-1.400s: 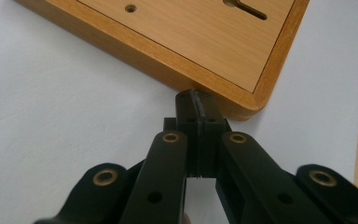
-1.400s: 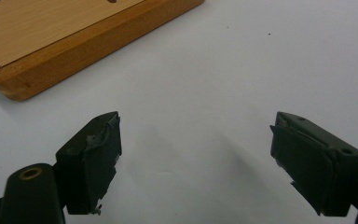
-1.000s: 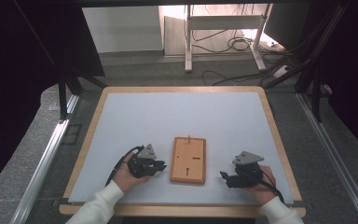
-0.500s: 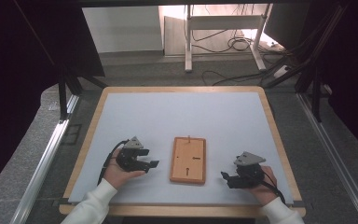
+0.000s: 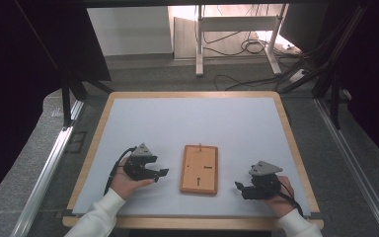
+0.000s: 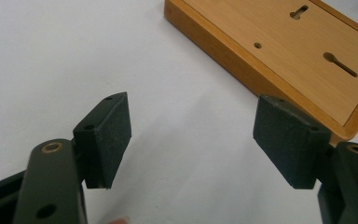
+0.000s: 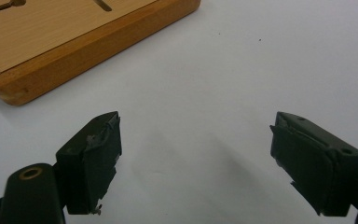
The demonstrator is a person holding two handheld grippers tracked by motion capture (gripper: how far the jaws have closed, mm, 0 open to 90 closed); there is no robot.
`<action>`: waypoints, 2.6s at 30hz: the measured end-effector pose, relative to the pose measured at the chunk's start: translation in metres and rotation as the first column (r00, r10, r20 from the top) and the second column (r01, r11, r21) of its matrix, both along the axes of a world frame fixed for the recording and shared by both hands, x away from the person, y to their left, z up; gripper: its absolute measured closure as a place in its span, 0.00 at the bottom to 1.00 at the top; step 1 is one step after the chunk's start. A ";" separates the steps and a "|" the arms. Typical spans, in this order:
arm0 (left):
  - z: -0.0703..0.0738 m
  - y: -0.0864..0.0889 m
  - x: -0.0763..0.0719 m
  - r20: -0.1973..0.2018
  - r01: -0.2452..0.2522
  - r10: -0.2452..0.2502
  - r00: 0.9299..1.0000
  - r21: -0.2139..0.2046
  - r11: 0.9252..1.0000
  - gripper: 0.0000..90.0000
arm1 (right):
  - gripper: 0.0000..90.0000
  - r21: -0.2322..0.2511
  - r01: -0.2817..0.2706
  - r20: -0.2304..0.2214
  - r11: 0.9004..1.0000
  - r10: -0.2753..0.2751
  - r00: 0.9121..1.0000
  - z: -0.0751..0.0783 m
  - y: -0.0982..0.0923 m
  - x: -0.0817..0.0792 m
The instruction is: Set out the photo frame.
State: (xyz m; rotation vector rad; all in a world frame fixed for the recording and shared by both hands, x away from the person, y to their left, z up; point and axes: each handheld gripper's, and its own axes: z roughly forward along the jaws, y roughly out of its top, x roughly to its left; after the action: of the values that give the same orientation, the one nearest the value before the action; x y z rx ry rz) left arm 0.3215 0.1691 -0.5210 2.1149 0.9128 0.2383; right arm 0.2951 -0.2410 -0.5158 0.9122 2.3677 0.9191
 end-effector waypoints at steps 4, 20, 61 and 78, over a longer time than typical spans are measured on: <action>0.005 -0.005 -0.001 0.026 0.025 -0.025 0.999 -0.001 1.000 0.34 | 0.19 0.001 0.000 0.003 1.000 0.000 1.000 0.001 0.000 -0.001; 0.015 -0.035 0.021 0.083 0.098 -0.101 0.991 0.036 0.995 0.38 | 0.19 0.005 0.001 0.004 1.000 -0.001 1.000 0.000 0.003 -0.002; -0.003 -0.116 0.100 0.075 0.211 -0.211 0.975 -0.003 0.977 0.68 | 0.19 0.018 0.004 0.011 1.000 -0.004 1.000 0.002 -0.002 -0.003; -0.004 -0.118 0.099 0.083 0.255 -0.253 0.964 -0.018 0.967 0.93 | 0.19 0.014 0.006 0.009 1.000 -0.006 1.000 0.001 -0.001 -0.003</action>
State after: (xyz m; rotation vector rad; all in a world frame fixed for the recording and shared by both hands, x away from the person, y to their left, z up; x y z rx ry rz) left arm 0.4210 0.0507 -0.5247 2.1536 0.5865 0.1754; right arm 0.2921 -0.2424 -0.5148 0.9179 2.3528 0.9369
